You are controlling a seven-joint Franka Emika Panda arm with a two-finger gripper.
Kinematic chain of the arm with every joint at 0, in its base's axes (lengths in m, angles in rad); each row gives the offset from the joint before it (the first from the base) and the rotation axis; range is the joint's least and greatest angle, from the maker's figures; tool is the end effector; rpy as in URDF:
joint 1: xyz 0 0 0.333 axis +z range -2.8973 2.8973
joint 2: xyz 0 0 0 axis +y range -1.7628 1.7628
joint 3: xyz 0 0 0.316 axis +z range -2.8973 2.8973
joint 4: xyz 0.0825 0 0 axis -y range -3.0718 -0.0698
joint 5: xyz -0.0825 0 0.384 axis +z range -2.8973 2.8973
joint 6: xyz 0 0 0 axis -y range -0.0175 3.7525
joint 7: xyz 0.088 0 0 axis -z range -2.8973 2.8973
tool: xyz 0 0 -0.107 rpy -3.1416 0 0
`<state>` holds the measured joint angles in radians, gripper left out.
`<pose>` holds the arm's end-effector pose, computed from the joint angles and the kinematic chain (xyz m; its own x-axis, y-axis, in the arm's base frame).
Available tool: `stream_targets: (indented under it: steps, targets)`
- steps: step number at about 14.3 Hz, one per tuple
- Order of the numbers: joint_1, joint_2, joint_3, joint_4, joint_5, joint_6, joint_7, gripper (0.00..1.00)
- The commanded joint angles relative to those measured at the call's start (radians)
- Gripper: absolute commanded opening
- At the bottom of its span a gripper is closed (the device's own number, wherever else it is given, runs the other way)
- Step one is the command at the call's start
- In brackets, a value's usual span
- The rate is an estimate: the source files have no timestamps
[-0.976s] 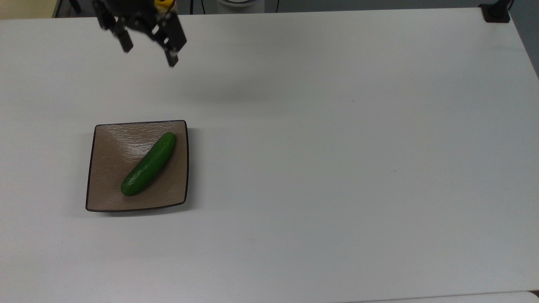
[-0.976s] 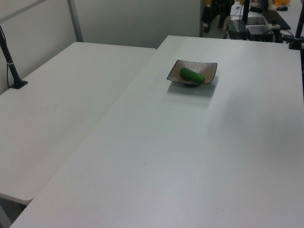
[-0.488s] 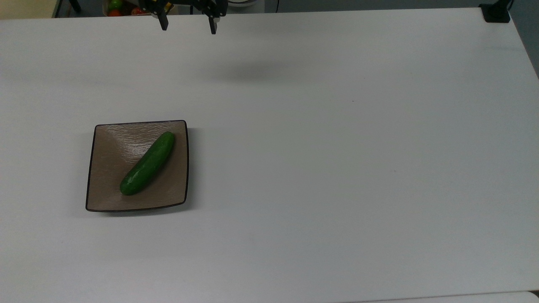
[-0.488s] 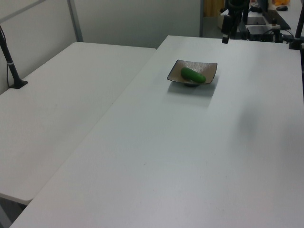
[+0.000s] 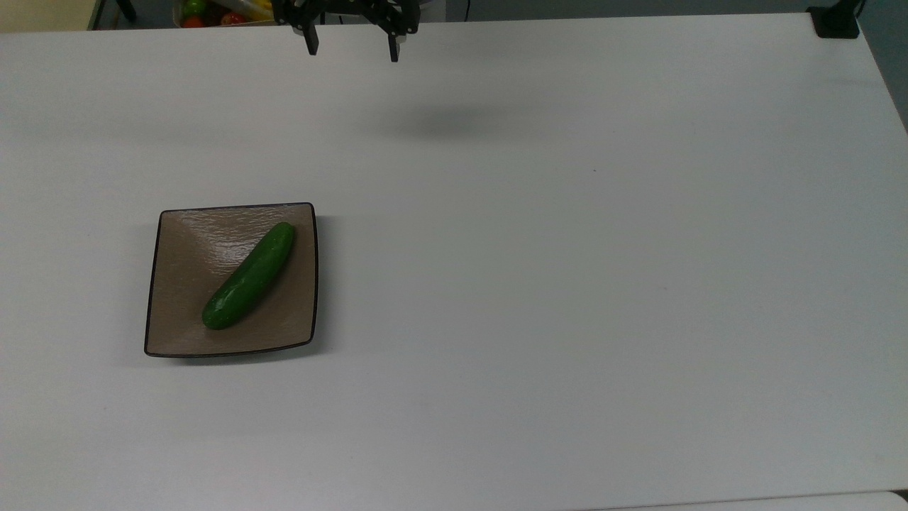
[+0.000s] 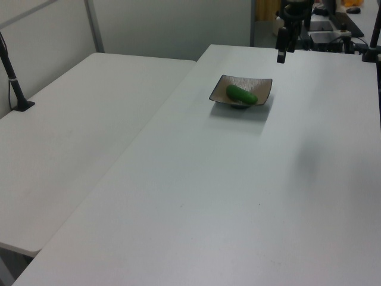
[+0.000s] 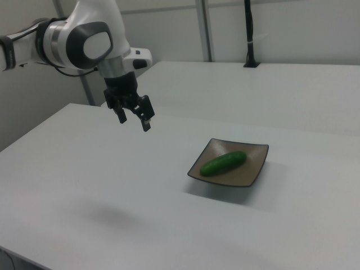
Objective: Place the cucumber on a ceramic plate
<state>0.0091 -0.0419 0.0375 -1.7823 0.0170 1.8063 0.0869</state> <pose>0.5558 0.0277 0.5677 0.9970 -0.0443 0.0642 -0.0430 -0.9989 -0.0208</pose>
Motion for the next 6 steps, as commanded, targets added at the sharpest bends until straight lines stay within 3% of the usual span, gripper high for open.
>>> stream_targets:
  steps: [1, 6]
  targets:
    - [-0.011, -0.026, 0.021, -0.017, -0.026, -0.027, 0.054, 1.0]
    - [-0.034, -0.022, 0.024, -0.015, -0.008, -0.019, 0.053, 1.0]
